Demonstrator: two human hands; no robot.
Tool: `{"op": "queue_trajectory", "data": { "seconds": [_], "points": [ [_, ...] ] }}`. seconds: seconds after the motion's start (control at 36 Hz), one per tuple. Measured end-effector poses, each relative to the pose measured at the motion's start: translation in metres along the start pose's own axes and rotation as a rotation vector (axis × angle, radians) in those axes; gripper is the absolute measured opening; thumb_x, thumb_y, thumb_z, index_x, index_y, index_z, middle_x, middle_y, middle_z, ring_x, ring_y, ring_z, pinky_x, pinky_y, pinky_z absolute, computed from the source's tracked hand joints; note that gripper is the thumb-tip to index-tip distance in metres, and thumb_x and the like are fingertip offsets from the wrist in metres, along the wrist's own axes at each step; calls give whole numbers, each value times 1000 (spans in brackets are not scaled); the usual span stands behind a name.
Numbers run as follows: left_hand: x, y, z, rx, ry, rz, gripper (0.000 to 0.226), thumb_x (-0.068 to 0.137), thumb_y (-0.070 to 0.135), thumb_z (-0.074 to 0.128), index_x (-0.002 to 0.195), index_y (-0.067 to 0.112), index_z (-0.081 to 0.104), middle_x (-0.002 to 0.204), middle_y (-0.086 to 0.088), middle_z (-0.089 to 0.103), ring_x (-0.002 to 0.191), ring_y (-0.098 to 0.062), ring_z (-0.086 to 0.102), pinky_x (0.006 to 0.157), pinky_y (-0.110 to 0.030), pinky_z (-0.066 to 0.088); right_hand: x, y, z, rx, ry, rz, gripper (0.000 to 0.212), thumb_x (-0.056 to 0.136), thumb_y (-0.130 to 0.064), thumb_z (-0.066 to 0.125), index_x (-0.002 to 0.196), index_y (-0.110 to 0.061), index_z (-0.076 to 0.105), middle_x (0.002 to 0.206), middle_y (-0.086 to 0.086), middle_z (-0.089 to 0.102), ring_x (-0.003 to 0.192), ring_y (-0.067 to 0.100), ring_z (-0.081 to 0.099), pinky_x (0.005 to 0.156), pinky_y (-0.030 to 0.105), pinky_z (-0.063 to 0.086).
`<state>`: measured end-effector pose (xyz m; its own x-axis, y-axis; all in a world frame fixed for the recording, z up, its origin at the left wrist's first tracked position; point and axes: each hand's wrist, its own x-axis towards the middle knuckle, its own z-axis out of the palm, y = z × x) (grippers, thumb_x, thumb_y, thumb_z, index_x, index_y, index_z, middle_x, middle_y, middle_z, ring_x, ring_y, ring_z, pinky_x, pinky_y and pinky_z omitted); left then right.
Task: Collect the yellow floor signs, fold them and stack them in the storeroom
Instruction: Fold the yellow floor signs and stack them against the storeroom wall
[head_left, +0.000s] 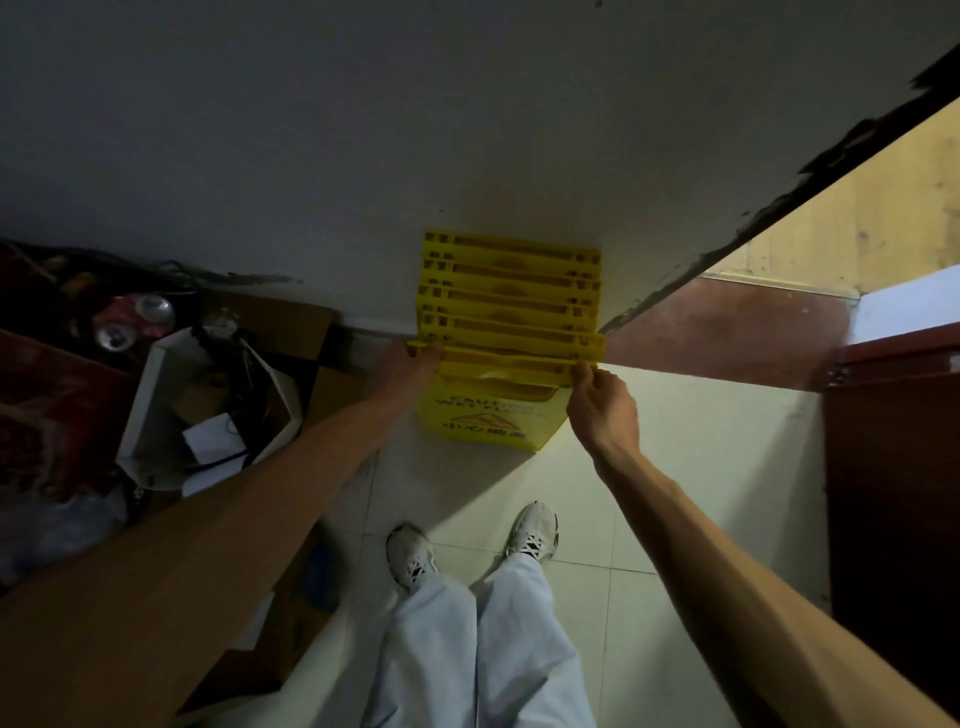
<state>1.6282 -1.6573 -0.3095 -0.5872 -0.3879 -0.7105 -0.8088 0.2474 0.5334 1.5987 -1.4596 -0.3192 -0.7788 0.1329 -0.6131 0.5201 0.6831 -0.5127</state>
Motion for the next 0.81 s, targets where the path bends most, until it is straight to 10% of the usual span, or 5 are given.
{"op": "queue_trajectory", "data": {
  "seconds": [0.61, 0.81],
  "points": [
    [-18, 21, -27, -20, -72, 32, 57, 102, 32, 36, 153, 11, 20, 160, -7, 22, 145, -25, 27, 111, -32, 26, -24, -21, -19, 73, -17, 16, 41, 102, -34, 40, 131, -9, 54, 134, 16, 59, 121, 37, 55, 83, 31, 36],
    [-72, 56, -67, 53, -39, 144, 41, 102, 26, 36, 139, 9, 45, 147, -12, 42, 136, -24, 38, 105, -28, 33, -66, -59, -63, -1, -91, -74, 32, 94, -29, 46, 100, -6, 67, 100, 11, 66, 84, 26, 58, 66, 33, 45]
  ]
}}
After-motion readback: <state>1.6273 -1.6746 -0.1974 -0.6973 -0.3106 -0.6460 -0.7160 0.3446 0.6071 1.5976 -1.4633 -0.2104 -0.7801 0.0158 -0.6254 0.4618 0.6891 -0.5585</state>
